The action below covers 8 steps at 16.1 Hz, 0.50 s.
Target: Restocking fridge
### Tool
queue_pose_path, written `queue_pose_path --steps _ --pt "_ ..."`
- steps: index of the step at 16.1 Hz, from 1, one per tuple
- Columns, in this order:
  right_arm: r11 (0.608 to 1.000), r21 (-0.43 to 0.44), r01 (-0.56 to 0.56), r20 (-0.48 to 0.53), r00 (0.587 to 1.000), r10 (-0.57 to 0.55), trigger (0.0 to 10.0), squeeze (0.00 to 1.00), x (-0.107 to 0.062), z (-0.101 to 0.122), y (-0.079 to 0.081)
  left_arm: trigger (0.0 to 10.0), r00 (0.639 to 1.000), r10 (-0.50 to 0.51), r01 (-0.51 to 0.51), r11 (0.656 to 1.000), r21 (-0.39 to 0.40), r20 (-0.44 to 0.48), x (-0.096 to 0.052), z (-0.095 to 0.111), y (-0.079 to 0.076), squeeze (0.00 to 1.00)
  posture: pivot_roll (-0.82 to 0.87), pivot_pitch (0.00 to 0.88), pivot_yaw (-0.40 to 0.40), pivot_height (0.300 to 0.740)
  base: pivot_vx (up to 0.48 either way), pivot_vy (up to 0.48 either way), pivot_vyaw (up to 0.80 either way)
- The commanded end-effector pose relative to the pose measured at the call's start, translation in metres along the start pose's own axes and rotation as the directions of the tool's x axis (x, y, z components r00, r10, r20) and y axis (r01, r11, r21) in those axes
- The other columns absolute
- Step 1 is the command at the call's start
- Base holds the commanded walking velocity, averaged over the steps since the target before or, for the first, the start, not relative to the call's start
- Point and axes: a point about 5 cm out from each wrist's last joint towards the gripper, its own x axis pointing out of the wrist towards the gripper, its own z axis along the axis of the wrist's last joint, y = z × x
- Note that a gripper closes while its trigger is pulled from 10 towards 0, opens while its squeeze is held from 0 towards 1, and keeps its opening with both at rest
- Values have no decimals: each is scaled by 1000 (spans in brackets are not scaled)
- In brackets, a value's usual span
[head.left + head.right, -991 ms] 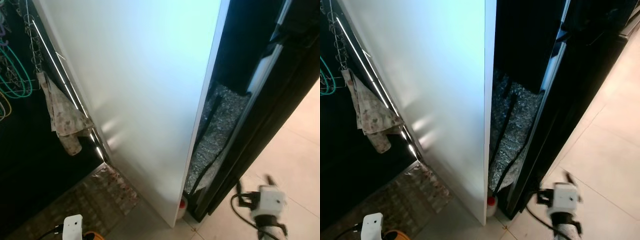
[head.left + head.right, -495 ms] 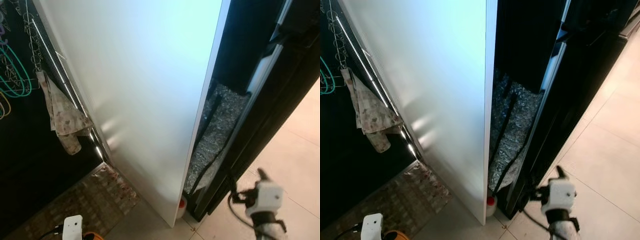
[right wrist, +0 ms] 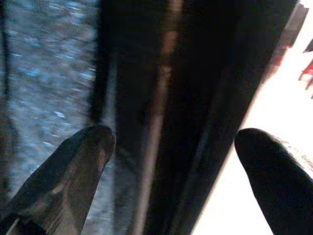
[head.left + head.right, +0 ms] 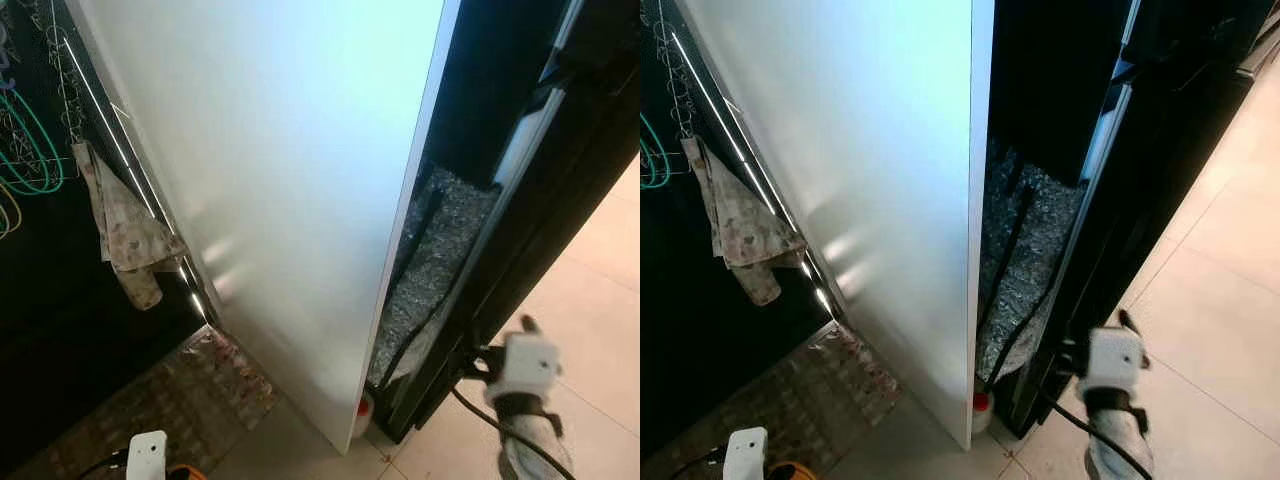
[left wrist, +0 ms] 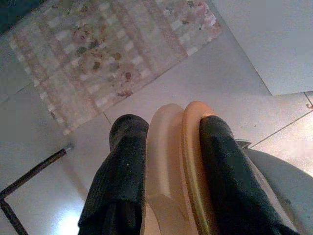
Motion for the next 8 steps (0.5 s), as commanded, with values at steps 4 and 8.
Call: queue_pose_path --steps 4,8 --pt "997 -40 -62 4 998 62 10000 0 14 11 24 10000 997 -60 58 998 -38 -57 -1 -16 -16 0 6 41 3 740 0 0 0" --pt "985 -39 169 23 986 -168 10000 0 24 20 8 10000 996 -56 54 998 -29 -67 -2 -19 -16 0 6 48 2 740 0 0 0"
